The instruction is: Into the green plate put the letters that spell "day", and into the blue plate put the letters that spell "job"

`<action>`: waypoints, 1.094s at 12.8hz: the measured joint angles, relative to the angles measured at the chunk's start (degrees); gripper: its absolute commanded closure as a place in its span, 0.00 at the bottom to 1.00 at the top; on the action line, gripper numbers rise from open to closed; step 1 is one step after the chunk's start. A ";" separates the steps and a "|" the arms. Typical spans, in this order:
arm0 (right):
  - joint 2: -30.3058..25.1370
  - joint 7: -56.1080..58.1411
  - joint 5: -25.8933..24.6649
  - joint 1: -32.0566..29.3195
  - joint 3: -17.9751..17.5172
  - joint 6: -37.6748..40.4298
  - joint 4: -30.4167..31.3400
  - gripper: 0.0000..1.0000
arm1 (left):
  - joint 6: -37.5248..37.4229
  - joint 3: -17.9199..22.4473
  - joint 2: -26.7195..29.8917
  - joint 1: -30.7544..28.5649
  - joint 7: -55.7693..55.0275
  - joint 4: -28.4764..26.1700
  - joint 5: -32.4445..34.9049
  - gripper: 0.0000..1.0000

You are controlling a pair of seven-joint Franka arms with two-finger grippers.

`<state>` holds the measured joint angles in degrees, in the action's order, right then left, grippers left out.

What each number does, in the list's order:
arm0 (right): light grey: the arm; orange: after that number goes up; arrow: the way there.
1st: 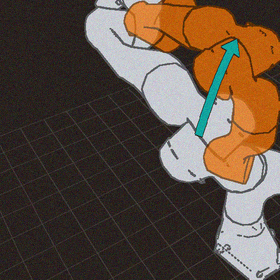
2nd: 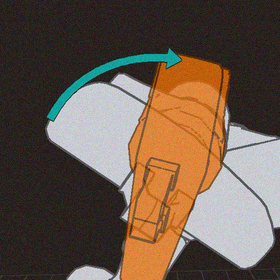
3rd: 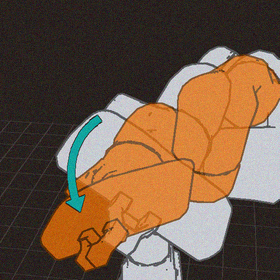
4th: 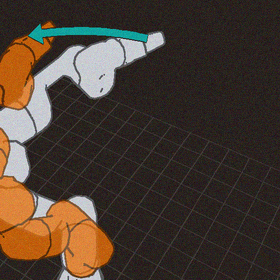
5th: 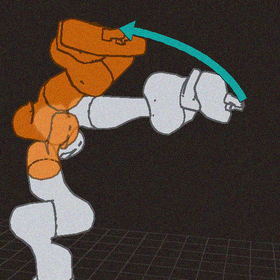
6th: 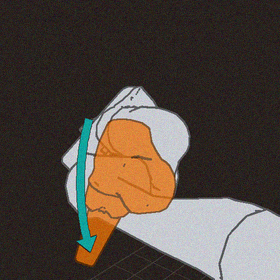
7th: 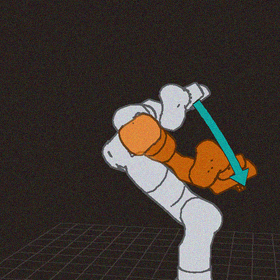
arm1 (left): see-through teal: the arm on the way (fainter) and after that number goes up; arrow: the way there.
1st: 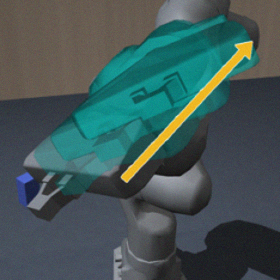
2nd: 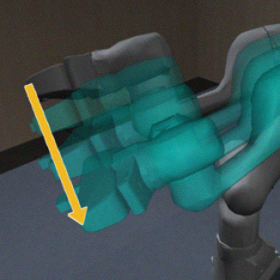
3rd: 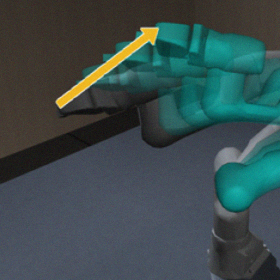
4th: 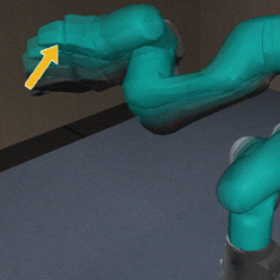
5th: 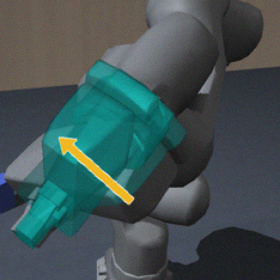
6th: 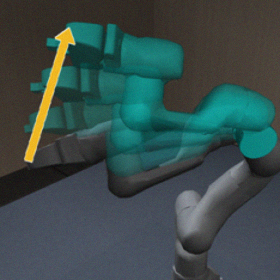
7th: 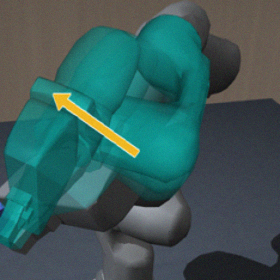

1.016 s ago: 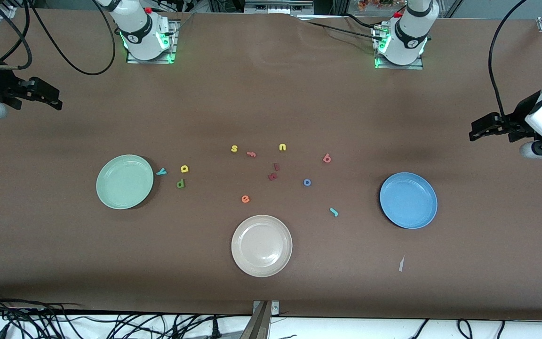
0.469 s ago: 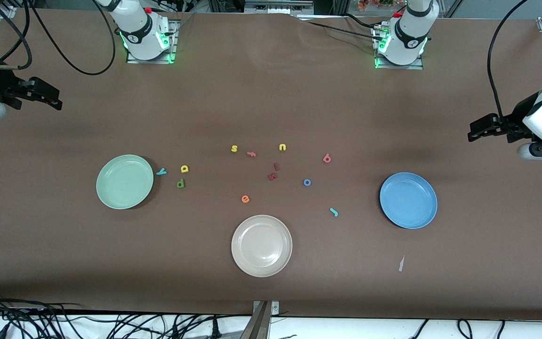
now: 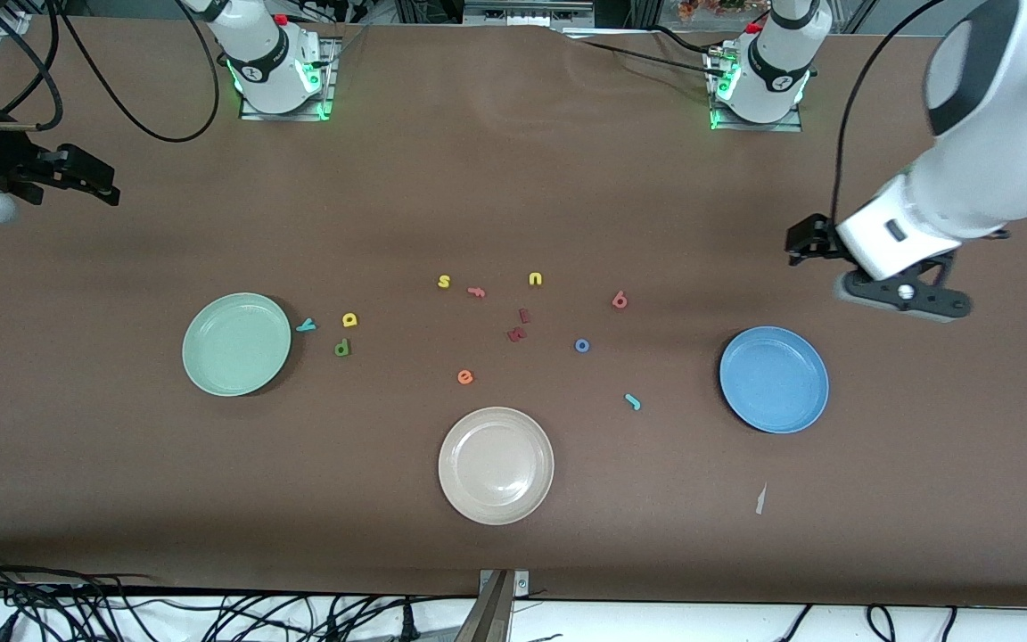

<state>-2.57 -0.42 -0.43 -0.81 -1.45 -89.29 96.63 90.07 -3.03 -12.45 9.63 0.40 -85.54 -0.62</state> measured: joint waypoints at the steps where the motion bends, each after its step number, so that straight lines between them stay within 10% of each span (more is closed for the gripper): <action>1: 0.34 0.00 0.00 0.00 0.00 -0.01 0.01 0.00 | 0.80 0.01 -1.26 0.22 0.01 0.19 -0.15 0.00; 7: 5.40 -0.77 0.00 -0.05 0.05 -0.72 0.14 0.00 | 15.82 0.03 -14.57 3.10 -7.24 0.89 -5.75 0.00; 14: 8.78 -17.33 0.07 0.34 -3.45 -27.61 17.92 0.00 | 32.28 0.08 -27.20 8.78 -33.81 1.65 -5.75 0.00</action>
<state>6.22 -17.75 -0.36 -0.47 -4.90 -116.91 114.54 122.35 -2.94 -39.65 18.41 -33.41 -83.89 -6.37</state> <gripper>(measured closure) 0.000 0.000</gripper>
